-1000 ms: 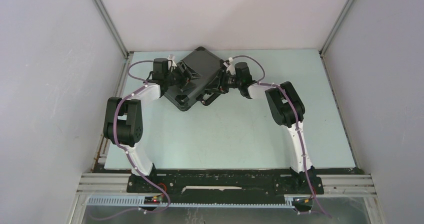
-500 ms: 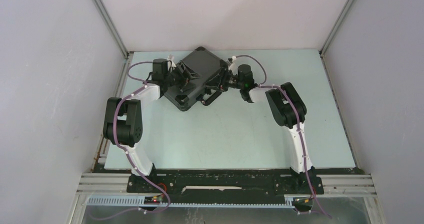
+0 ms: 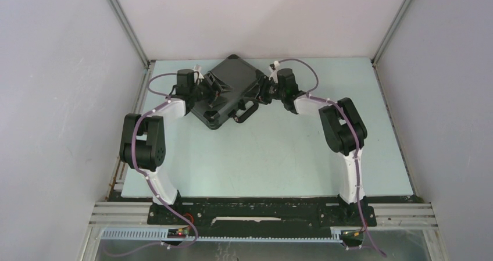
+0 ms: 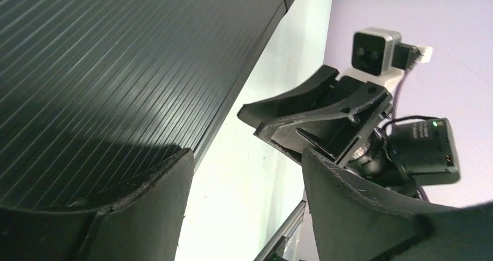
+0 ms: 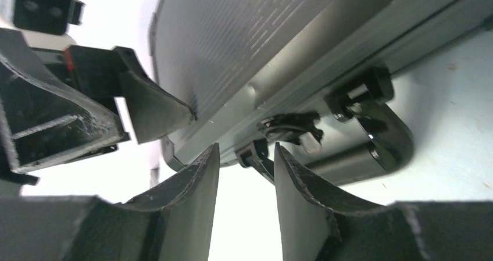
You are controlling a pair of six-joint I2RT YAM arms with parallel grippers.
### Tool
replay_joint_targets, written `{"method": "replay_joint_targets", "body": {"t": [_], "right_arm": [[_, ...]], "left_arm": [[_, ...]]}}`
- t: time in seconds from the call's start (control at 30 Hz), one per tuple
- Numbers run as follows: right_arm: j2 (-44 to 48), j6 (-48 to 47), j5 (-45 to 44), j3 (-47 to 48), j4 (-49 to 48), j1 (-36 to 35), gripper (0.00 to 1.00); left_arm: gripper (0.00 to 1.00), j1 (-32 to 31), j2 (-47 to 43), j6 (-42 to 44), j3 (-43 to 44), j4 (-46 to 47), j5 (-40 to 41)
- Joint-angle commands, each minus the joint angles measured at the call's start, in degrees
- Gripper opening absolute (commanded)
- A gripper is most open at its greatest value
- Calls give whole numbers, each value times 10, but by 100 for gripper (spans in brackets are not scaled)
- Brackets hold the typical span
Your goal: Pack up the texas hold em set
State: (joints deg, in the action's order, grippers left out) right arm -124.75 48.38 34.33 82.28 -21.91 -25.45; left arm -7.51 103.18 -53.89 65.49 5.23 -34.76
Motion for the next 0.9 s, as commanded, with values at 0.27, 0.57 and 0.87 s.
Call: {"method": "replay_joint_targets", "body": {"t": [0.27,0.57,0.87], "right_arm": [[49,-227,-213,73,341,-70,33],[30,-229,-201,83,327,-79,14],[3,-229,-228,124,335,-91,3]], "left_arm": [[75,-2,3,-11,-48,-55,0],[76,-1,5,-13,-50,-54,0],[76,-1,4,-21,-55,-55,-4]]}}
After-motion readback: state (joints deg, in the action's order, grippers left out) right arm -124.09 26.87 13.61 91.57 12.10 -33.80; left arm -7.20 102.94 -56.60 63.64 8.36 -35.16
